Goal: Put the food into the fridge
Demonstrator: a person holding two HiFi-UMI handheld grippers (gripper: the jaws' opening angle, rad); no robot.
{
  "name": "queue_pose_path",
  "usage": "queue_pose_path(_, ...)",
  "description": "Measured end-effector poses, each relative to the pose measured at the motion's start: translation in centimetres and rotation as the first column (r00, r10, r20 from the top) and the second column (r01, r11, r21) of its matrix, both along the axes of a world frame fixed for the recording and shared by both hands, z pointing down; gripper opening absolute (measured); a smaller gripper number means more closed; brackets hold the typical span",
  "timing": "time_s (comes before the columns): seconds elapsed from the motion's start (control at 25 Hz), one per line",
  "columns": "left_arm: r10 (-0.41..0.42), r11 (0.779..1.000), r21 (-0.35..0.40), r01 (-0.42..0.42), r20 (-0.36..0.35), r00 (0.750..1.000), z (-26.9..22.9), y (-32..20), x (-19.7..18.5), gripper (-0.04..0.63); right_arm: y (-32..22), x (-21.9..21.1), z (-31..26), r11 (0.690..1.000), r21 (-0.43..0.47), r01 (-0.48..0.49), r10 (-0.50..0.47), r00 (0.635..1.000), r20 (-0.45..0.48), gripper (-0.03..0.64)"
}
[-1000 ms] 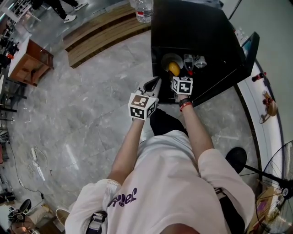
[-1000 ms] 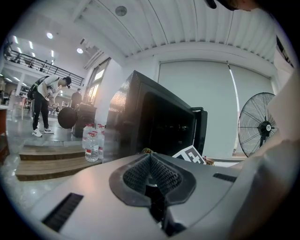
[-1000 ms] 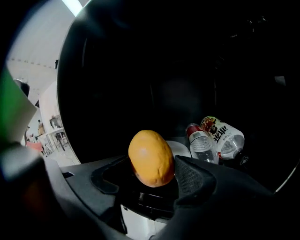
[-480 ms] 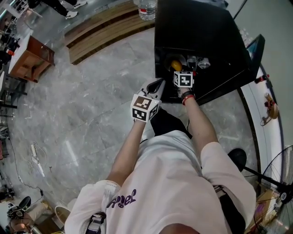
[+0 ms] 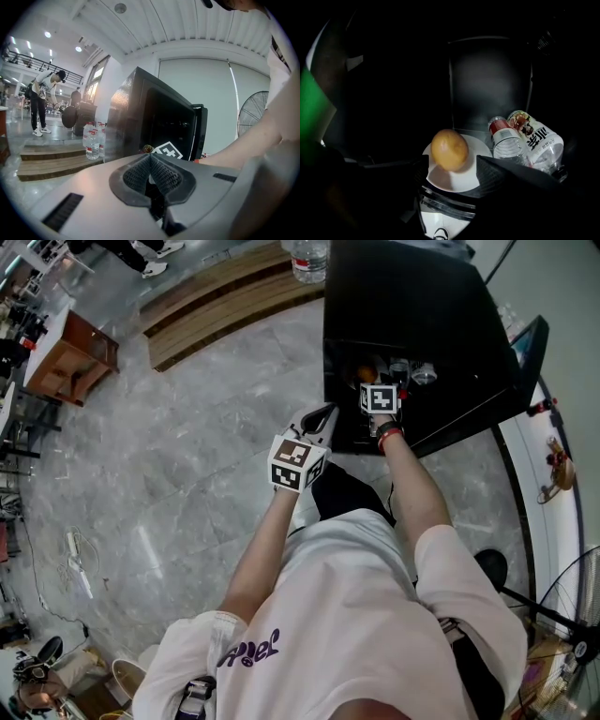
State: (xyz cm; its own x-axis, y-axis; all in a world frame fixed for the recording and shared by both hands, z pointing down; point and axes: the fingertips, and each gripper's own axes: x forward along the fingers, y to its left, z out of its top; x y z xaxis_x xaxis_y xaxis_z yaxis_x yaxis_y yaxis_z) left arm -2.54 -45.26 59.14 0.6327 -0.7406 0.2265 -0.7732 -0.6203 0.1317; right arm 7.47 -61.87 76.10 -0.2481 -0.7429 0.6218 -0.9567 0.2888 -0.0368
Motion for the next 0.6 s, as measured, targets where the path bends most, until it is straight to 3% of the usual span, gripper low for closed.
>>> queue_pose_path(0.6,0.007,1.000,0.000,-0.007,-0.008,1.000,-0.9,1.8,-0.3,0.019,3.0,-0.5,-1.1,1.000,0.002,-0.010,0.010,0.999,0.045,0.360)
